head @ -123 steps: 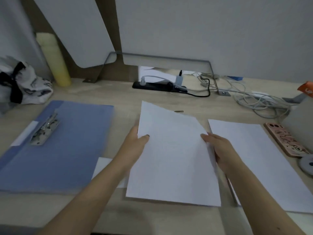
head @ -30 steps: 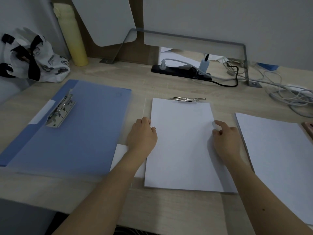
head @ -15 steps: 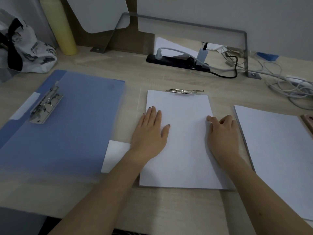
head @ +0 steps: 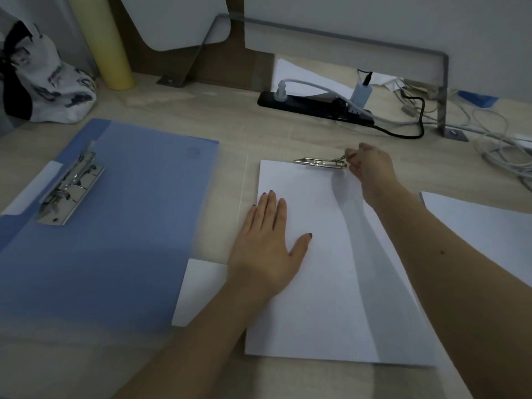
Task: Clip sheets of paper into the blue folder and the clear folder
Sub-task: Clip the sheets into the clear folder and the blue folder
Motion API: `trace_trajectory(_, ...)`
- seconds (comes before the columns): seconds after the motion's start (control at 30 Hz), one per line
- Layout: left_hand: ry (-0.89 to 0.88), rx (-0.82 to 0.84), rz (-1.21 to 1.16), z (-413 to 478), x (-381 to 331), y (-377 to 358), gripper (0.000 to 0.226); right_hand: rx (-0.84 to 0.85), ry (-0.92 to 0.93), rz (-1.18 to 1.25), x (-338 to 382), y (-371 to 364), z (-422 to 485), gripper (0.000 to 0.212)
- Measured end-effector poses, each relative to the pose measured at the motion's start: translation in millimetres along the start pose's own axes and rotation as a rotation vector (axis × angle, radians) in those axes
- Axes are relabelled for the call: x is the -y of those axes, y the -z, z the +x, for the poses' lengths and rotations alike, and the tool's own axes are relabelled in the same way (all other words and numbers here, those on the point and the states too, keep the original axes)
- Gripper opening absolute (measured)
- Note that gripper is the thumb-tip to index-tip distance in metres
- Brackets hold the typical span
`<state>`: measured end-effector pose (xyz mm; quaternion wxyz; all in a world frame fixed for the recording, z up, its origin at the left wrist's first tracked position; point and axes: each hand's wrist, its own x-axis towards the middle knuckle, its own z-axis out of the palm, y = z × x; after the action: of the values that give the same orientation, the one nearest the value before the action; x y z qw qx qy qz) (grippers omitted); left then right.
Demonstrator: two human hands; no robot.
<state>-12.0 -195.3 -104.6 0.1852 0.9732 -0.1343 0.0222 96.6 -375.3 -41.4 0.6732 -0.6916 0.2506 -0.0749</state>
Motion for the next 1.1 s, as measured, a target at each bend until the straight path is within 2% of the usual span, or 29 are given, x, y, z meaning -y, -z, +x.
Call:
trace_trajectory(0.13, -0.002, -0.040, -0.033, -0.3, -0.2, -1.3, 0.085, 0.112, 0.349, -0.395, -6.9, -24.2, -8.9, 0.051)
trace_trajectory(0.27, -0.018, -0.144, -0.027, -1.5, -2.7, 1.0, 0.083, 0.133, 0.536, -0.653, -24.7, -32.6, -18.9, 0.061)
trace_trajectory(0.37, -0.018, -0.060, -0.089, -0.9, -2.1, 0.2, 0.085, 0.169, 0.694, -0.816, -36.7, -29.7, -19.1, 0.062)
trace_trajectory(0.43, -0.015, -0.066, -0.064, -0.3, -1.3, -1.1, 0.084, 0.189, 0.747, -0.882, -42.5, -30.5, -16.4, 0.058)
trace_trajectory(0.6, 0.040, -0.030, 0.106, 1.3, -0.3, -6.5, 0.079, 0.175, 0.836, -1.036, -50.8, -35.0, -14.8, 0.046)
trace_trajectory(0.77, 0.054, -0.040, 0.108, 0.2, -2.2, -2.8, 0.076, 0.118, 0.842, -1.077, -54.0, -36.7, -17.1, 0.041)
trace_trajectory(0.93, 0.009, 0.030, -0.010, 0.6, -4.0, 7.1, 0.094, 0.127, 0.790, -1.021, -51.4, -35.6, -24.2, 0.041)
trace_trajectory(1.1, 0.007, 0.039, 0.023, -1.6, -4.3, 8.0, 0.096, 0.183, 0.680, -1.027, -43.4, -8.6, -45.3, 0.045)
